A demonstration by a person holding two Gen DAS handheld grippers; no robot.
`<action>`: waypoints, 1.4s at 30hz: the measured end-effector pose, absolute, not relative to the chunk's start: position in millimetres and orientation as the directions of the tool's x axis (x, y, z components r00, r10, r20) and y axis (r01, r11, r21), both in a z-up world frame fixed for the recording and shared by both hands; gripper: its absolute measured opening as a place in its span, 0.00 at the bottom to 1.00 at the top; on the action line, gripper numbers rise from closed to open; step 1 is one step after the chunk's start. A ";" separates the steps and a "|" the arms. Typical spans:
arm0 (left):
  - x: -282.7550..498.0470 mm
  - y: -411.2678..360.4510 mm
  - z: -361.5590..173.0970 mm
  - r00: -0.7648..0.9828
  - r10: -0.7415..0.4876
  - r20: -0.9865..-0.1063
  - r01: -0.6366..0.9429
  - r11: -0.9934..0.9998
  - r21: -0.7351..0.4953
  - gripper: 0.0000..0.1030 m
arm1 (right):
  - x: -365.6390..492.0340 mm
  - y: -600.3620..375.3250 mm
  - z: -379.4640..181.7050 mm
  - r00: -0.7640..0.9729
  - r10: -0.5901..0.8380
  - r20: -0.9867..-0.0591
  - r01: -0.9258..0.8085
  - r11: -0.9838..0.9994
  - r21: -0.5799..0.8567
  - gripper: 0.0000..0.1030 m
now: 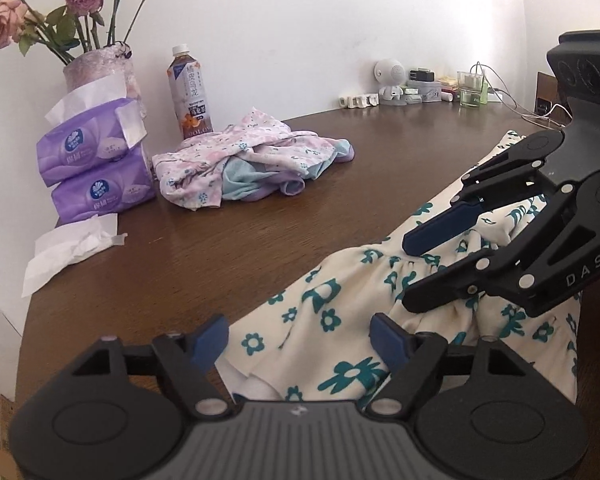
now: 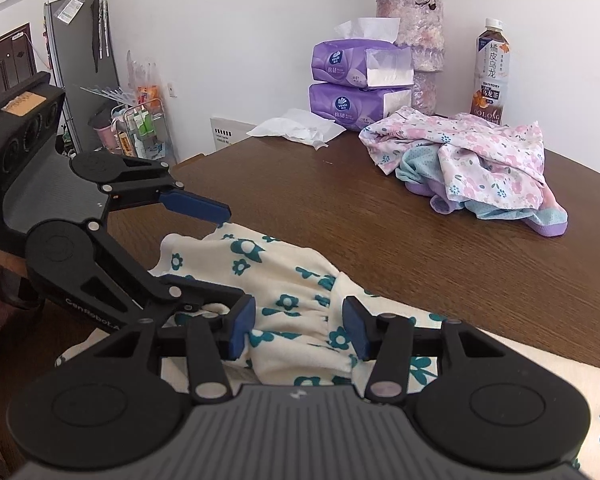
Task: Fold clothes
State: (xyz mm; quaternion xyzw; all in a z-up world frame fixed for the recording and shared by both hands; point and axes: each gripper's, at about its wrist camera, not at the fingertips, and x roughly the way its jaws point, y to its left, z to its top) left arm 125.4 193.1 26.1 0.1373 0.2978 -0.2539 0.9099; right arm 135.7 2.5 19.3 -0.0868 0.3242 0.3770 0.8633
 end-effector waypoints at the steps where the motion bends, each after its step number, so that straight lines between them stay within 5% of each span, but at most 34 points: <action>1: 125.2 194.3 25.9 0.685 -0.399 -0.610 0.553 0.830 0.078 0.47 | 135.4 2.3 19.3 0.506 0.595 -0.625 -0.707 0.701 0.094 0.48; 2: 124.6 194.7 26.1 0.677 -0.413 -0.609 0.561 0.825 0.064 0.31 | 135.4 2.2 19.3 0.507 0.595 -0.624 -0.707 0.701 0.093 0.48; 3: 124.0 194.9 26.2 0.672 -0.423 -0.608 0.567 0.822 0.055 0.27 | 135.6 2.2 19.1 0.507 0.595 -0.624 -0.707 0.701 0.094 0.48; 9: 120.3 201.2 28.5 0.679 -0.411 -0.609 0.532 0.847 0.022 0.19 | 136.9 1.2 16.7 0.503 0.594 -0.628 -0.707 0.700 0.095 0.49; 12: 118.7 205.9 33.0 0.716 -0.373 -0.590 0.486 0.873 0.038 0.36 | 138.4 0.2 13.6 0.498 0.594 -0.632 -0.706 0.701 0.103 0.49; 16: 121.6 207.3 35.3 0.743 -0.353 -0.569 0.470 0.880 0.067 0.81 | 137.3 0.8 12.9 0.500 0.593 -0.631 -0.709 0.699 0.096 0.49; 17: 123.9 205.8 32.7 0.740 -0.346 -0.577 0.470 0.879 0.077 0.81 | 137.1 1.1 12.6 0.500 0.593 -0.631 -0.709 0.699 0.094 0.49; 19: 130.2 205.0 25.8 0.718 -0.339 -0.607 0.473 0.878 0.069 0.79 | 136.6 1.6 12.0 0.501 0.591 -0.632 -0.711 0.697 0.088 0.49; 26: 129.2 212.9 25.5 0.697 -0.392 -0.600 0.487 0.873 -0.004 0.30 | 134.1 2.5 10.5 0.510 0.589 -0.627 -0.717 0.693 0.068 0.49; 30: 126.4 214.5 25.1 0.705 -0.391 -0.592 0.470 0.882 -0.024 0.27 | 133.9 2.7 10.0 0.512 0.590 -0.624 -0.719 0.692 0.064 0.49; 34: 123.1 215.9 28.0 0.741 -0.311 -0.595 0.392 0.920 0.007 0.59 | 134.7 1.6 10.6 0.510 0.594 -0.622 -0.717 0.693 0.074 0.49; 42: 87.7 216.2 48.4 0.806 -0.268 -0.528 0.321 0.947 0.010 0.65 | 127.2 -10.2 19.9 0.509 0.618 -0.600 -0.722 0.685 0.094 0.50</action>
